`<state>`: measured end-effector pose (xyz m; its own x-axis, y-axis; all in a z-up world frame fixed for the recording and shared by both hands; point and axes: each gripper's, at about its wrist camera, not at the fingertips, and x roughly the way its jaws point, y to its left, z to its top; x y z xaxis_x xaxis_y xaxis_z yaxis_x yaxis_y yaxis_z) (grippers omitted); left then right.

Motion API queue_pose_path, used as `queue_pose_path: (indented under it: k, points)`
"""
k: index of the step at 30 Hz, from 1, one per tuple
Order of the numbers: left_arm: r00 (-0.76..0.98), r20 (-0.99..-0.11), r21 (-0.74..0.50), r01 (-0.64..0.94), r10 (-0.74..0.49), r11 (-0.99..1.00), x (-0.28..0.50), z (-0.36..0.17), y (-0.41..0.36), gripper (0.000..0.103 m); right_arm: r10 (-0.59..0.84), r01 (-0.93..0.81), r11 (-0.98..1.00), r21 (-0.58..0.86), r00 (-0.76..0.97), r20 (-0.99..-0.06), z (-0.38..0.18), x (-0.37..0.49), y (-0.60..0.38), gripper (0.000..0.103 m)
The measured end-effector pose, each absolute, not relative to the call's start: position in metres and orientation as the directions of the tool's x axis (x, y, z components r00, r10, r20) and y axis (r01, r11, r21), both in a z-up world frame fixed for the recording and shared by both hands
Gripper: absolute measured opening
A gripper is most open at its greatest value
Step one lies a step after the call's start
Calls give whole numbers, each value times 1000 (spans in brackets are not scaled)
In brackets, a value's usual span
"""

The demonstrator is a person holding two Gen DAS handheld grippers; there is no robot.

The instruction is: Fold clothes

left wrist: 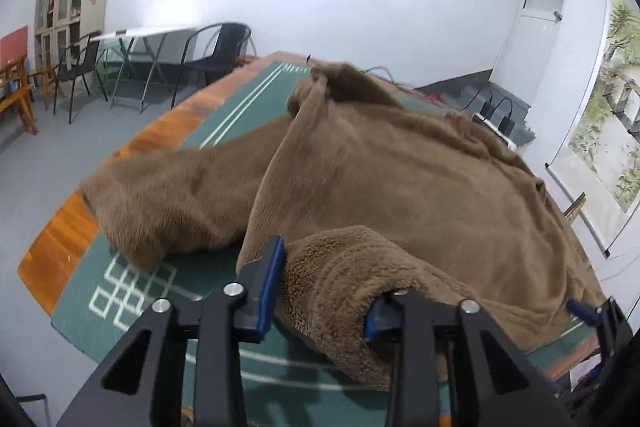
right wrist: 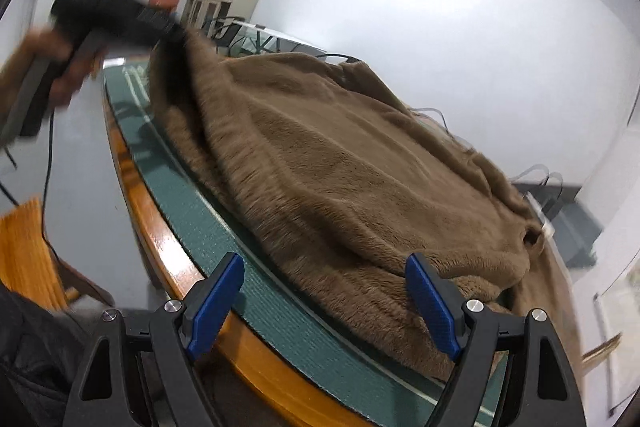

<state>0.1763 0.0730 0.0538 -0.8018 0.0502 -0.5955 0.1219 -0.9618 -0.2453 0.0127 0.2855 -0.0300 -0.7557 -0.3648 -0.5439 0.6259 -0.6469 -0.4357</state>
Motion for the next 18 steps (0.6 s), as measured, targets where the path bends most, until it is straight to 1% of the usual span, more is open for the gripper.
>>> queue_pose_path:
  k: [2, 8, 10, 11, 12, 14, 15, 17, 18]
  points:
    - [-810, -584, -243, 112, 54, -964, 175, 60, 77, 35, -327, 589, -647, -485, -788, -521, -34, 16, 279, 84]
    - [-839, -541, -248, 100, 52, -964, 175, 81, 83, 35, -224, 465, -686, -560, -867, -446, -32, 2, 268, 84]
    - [-847, -531, -228, 113, 26, -967, 176, 86, 83, 35, -120, 329, -704, -629, -928, -352, -25, 0, 277, 84]
    - [-845, -534, -215, 117, 17, -970, 176, 84, 84, 35, -39, 220, -720, -658, -960, -279, -17, 0, 289, 85]
    - [-843, -537, -202, 120, 7, -972, 175, 83, 85, 35, 3, 168, -735, -657, -968, -251, -10, 4, 299, 85]
    - [-837, -547, -179, 124, -6, -976, 174, 80, 88, 35, 76, 98, -794, -600, -963, -259, 6, -1, 330, 86]
    - [-829, -560, -179, 118, 2, -977, 172, 75, 90, 35, 89, 89, -816, -572, -957, -276, 12, 3, 342, 86]
    - [-817, -577, -178, 115, 8, -977, 170, 67, 93, 35, 100, 78, -858, -507, -944, -313, 18, 4, 364, 86]
    - [-813, -582, -177, 118, 7, -977, 169, 65, 93, 35, 67, 103, -873, -476, -943, -326, 19, 10, 368, 86]
